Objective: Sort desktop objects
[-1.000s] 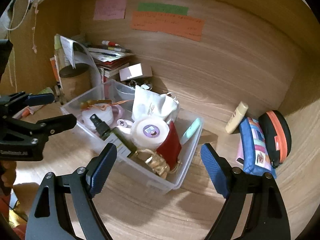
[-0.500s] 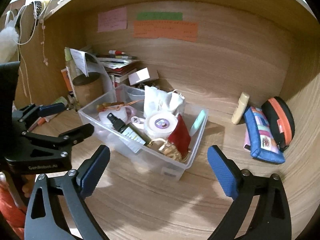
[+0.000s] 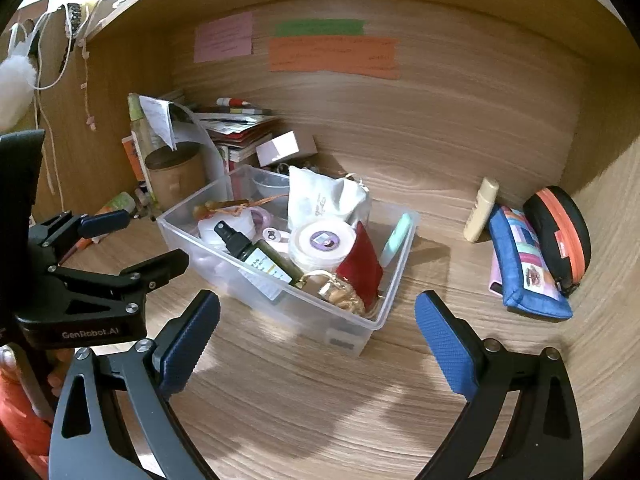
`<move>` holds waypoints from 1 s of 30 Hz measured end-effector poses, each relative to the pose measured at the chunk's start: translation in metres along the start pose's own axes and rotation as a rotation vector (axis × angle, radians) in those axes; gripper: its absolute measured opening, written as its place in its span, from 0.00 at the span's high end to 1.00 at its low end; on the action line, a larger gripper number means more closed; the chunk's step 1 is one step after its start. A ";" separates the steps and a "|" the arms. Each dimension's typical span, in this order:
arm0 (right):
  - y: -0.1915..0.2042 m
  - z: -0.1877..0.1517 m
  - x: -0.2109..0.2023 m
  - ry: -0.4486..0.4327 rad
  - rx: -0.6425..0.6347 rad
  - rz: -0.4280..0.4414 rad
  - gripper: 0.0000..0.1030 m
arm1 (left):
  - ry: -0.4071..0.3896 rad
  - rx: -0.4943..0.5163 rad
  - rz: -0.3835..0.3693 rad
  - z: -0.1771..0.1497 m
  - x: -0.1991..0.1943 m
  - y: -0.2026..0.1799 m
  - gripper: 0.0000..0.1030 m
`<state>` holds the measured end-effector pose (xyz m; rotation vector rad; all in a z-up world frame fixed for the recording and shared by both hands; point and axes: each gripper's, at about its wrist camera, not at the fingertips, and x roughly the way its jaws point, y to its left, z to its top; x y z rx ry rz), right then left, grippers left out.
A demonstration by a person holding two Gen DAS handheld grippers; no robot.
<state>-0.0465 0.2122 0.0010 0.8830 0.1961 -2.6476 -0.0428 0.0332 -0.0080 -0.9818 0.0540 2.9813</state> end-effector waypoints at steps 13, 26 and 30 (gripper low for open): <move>-0.010 0.000 0.000 0.012 0.027 -0.011 0.05 | -0.017 -0.004 0.009 0.000 -0.001 0.005 0.07; -0.008 0.000 -0.004 0.010 0.025 0.000 0.05 | -0.053 -0.001 0.007 0.000 -0.010 0.005 0.07; -0.005 -0.001 -0.006 0.008 0.019 0.007 0.05 | -0.045 -0.004 0.000 -0.001 -0.010 0.005 0.06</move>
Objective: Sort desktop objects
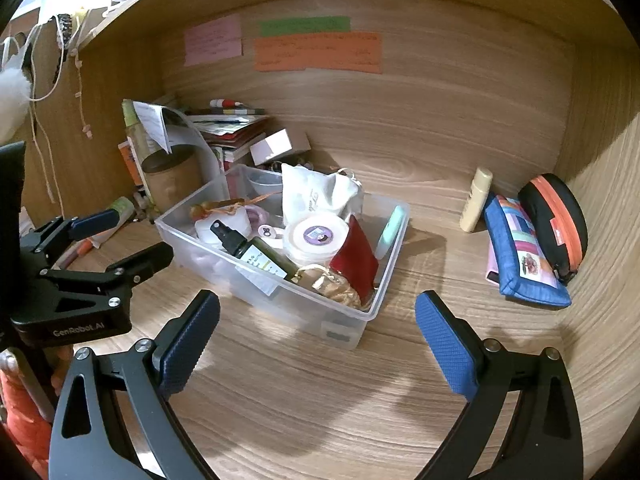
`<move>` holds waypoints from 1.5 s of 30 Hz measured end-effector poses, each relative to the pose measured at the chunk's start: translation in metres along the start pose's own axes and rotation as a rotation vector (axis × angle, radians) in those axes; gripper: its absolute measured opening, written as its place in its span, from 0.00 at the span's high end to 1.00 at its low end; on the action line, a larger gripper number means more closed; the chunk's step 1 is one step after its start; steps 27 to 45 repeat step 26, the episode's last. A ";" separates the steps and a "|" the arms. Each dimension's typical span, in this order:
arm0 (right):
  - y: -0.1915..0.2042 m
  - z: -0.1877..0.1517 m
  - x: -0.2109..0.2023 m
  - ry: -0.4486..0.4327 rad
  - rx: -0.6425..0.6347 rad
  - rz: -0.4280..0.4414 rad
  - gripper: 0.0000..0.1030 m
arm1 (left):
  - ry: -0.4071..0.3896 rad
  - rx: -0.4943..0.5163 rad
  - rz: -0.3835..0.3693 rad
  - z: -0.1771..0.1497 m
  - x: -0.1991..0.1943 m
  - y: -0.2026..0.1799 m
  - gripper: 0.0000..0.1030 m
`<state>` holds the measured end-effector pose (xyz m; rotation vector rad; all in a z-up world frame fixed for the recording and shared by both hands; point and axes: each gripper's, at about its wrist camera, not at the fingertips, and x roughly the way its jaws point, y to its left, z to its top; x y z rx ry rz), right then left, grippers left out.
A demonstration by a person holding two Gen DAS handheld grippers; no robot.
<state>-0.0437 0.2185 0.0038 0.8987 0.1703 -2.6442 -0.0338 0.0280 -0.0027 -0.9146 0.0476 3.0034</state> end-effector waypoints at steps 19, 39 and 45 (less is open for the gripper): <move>0.006 0.000 0.003 0.010 -0.015 0.004 0.05 | 0.015 -0.027 -0.053 -0.002 0.003 0.006 0.04; 0.006 0.000 0.007 0.023 -0.011 0.016 0.05 | -0.001 -0.005 -0.047 -0.002 0.001 0.004 0.04; 0.006 0.000 0.007 0.023 -0.011 0.016 0.05 | -0.001 -0.005 -0.047 -0.002 0.001 0.004 0.04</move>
